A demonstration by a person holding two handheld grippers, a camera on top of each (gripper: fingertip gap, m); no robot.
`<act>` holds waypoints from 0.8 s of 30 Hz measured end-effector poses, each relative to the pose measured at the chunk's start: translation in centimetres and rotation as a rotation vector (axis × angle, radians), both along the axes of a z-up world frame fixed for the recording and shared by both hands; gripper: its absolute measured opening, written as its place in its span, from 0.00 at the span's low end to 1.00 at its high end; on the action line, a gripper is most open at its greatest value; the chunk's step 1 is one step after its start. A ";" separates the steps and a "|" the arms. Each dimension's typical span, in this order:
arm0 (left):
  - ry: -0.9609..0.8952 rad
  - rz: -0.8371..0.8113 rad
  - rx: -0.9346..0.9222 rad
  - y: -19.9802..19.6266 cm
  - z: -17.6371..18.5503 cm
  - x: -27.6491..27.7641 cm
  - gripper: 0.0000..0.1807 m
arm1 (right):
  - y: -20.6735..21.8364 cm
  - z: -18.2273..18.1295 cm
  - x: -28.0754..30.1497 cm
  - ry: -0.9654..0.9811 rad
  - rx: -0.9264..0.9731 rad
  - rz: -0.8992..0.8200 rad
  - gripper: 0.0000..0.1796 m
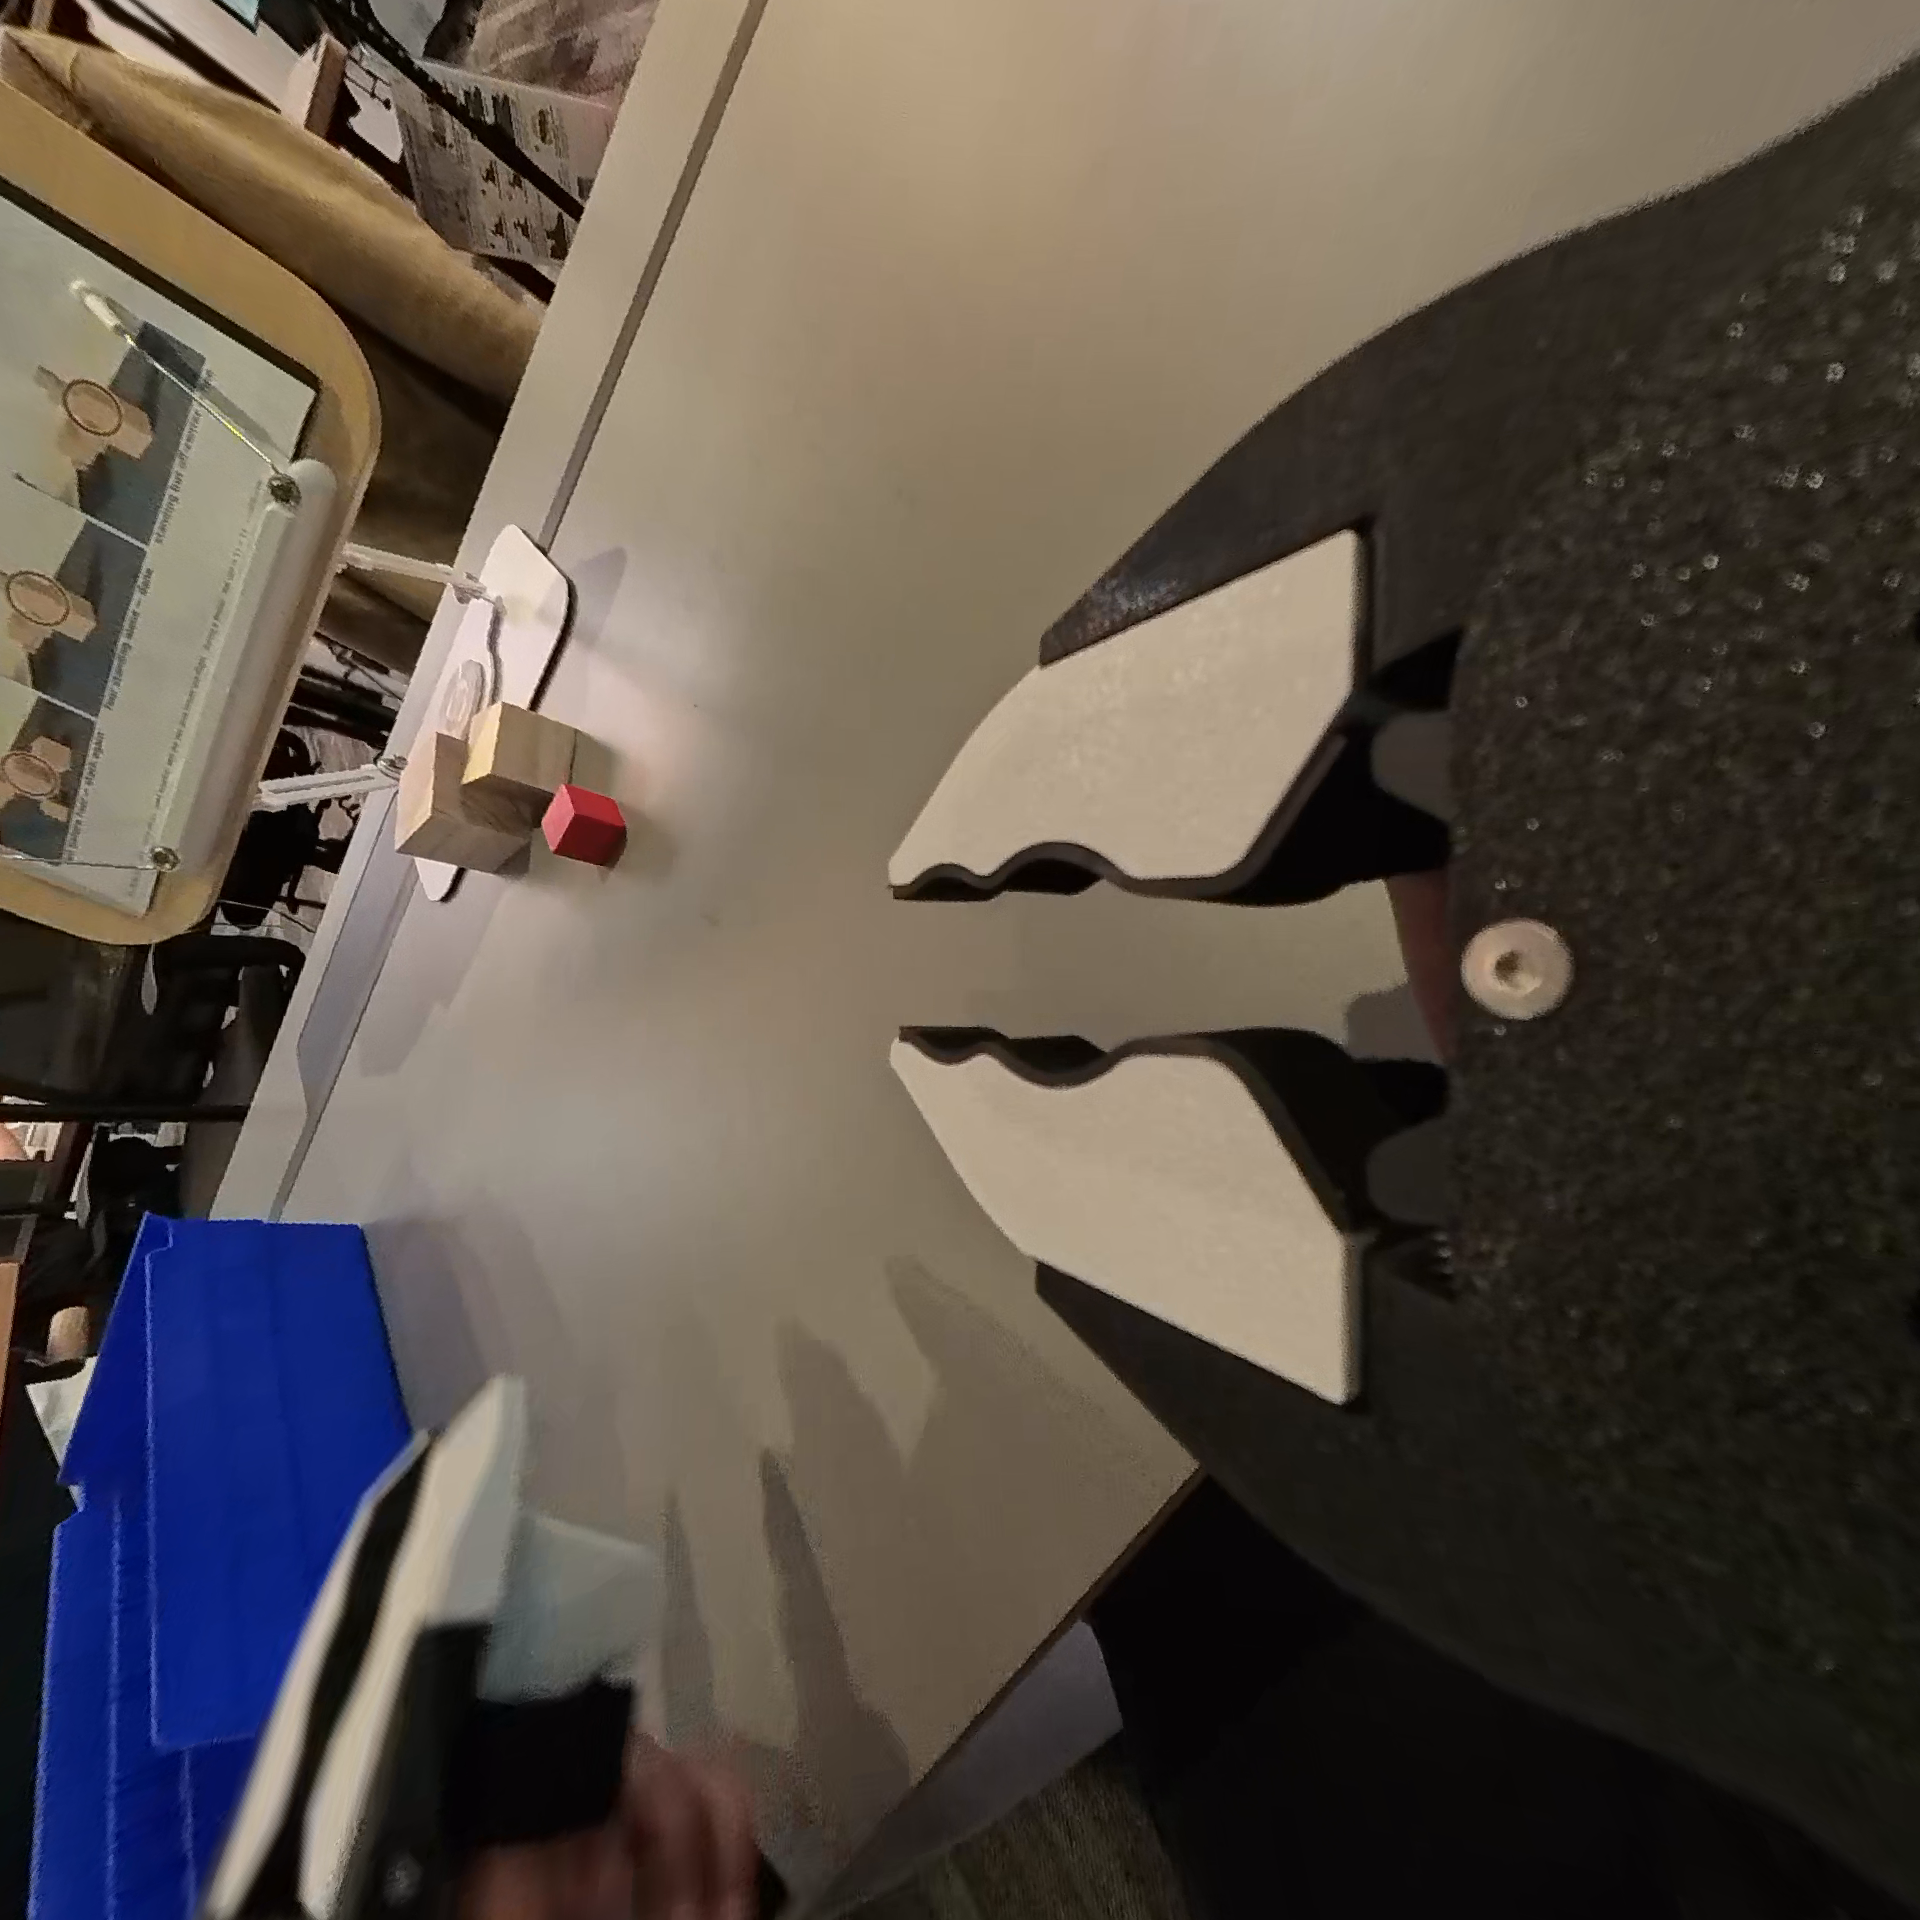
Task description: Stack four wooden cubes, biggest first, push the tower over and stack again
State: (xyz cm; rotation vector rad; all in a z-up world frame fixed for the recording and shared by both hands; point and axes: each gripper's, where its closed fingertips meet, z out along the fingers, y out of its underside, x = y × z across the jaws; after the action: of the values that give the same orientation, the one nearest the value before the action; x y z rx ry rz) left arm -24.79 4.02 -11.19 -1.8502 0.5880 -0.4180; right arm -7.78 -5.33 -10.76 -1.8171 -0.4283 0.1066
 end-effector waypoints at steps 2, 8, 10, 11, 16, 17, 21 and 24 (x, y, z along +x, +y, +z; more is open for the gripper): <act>0.036 -0.029 0.003 3.4 1.1 1.2 0.27 | 0.0 -0.2 0.0 0.012 -0.008 0.006 0.12; 0.245 -0.166 -0.116 18.3 -0.6 8.0 0.38 | 0.5 -0.5 0.7 0.027 -0.027 0.017 0.12; 0.303 -0.106 -0.083 24.0 -1.2 8.9 0.38 | 0.7 -0.6 0.9 0.041 -0.035 0.022 0.12; 0.309 -0.109 -0.096 26.0 -1.8 9.5 0.39 | 0.7 -0.6 1.0 0.048 -0.040 0.025 0.12; 0.355 -0.173 -0.159 31.5 -5.2 11.3 0.47 | 0.7 -0.8 1.4 0.095 -0.065 0.039 0.12; 0.365 -0.194 -0.171 31.9 -5.9 11.5 0.45 | 0.7 -0.9 1.5 0.100 -0.069 0.042 0.12; 0.343 -0.275 -0.144 31.8 -5.6 11.8 0.34 | 0.6 -1.1 1.7 0.111 -0.078 0.047 0.12; 0.300 -0.314 -0.124 30.2 -3.9 11.5 0.33 | 0.6 -1.3 1.8 0.111 -0.085 0.044 0.12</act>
State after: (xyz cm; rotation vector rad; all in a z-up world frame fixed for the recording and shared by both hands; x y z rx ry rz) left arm -13.27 34.26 -15.04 -1.9591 1.0873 -0.3910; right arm -5.94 -4.71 -12.06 -1.8752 -0.3896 0.2583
